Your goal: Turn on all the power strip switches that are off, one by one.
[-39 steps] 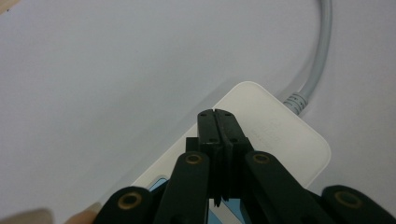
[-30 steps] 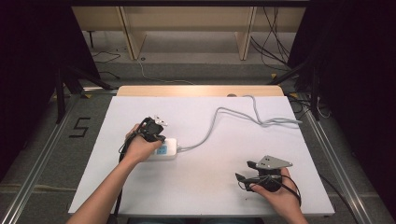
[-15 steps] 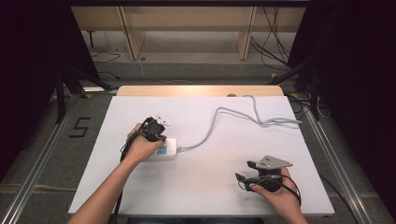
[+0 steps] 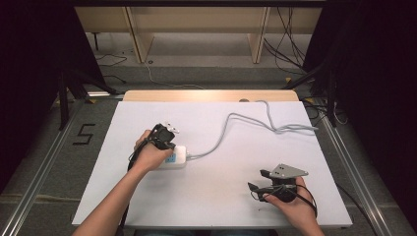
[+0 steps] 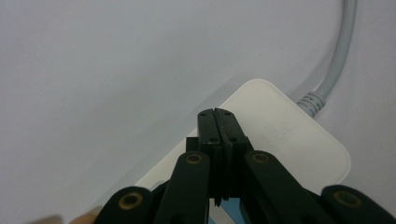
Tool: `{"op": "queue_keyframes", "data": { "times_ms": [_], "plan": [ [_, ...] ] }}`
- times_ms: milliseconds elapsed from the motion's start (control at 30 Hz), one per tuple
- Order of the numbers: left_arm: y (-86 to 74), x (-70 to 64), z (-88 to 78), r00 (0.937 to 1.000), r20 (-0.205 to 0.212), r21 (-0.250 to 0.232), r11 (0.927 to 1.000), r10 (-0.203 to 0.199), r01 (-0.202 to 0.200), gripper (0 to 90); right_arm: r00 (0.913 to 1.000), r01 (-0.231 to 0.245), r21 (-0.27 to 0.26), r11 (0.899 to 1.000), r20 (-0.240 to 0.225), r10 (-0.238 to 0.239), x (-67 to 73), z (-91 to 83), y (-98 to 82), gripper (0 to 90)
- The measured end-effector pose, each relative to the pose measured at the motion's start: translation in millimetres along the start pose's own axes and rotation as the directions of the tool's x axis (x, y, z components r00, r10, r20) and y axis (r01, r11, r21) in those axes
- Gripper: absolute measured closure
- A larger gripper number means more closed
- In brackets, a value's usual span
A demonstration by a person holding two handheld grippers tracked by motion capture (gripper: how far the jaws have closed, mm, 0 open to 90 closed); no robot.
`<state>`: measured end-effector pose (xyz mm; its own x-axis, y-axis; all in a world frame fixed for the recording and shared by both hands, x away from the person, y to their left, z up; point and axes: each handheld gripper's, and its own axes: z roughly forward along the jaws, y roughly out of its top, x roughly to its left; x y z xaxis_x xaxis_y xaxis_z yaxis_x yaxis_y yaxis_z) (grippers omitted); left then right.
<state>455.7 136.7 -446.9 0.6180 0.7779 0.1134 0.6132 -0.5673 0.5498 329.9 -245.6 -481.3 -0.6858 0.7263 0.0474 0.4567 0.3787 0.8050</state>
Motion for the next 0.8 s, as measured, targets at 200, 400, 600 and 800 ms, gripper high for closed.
{"op": "queue_keyframes", "data": {
  "times_ms": [200, 400, 600, 800],
  "plan": [
    [-0.8, 0.3, 0.4, 1.0, 0.003, -0.004, 1.0, 0.004, -0.003, 89.6, 1.0, -0.001, 0.0, 1.0, 0.001, 0.001, 0.2, -0.2, -0.2, 32.4],
    [-1.6, 0.4, 0.8, 1.0, 0.003, -0.008, 0.9999, 0.006, -0.006, 89.6, 1.0, -0.001, 0.0, 1.0, 0.001, 0.001, 0.6, -0.3, -0.1, 32.4],
    [-1.3, -3.4, 1.6, 0.9992, -0.021, -0.001, 0.9994, 0.035, -0.035, 89.7, 1.0, -0.003, -0.001, 1.0, 0.002, 0.003, 0.9, -0.4, -0.3, 32.4],
    [-3.4, 1.3, 1.3, 0.9999, 0.014, -0.019, 0.9998, 0.005, -0.005, 89.6, 1.0, 0.0, 0.001, 1.0, 0.001, 0.0, 0.8, -0.4, 0.0, 32.4]
  ]
}}
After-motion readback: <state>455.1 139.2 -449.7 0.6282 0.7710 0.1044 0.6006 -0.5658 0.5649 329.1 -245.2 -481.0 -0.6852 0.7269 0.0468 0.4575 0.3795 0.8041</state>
